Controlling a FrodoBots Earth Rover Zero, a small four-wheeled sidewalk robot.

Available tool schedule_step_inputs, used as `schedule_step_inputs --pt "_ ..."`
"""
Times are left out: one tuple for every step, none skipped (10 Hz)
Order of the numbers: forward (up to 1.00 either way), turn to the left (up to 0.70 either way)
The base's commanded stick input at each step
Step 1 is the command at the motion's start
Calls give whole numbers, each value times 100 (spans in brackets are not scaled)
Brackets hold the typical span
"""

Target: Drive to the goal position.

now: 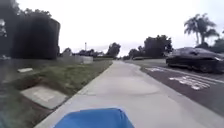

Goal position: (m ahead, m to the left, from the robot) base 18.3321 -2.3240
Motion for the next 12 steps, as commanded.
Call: schedule_step_inputs --pt "85 0" --pt "85 0" --pt "85 0" --pt "85 0" --pt "85 0" --pt "85 0" --pt "85 0" --pt "85 0" --pt "85 0" --pt "85 0" --pt "85 0" --pt "85 0"
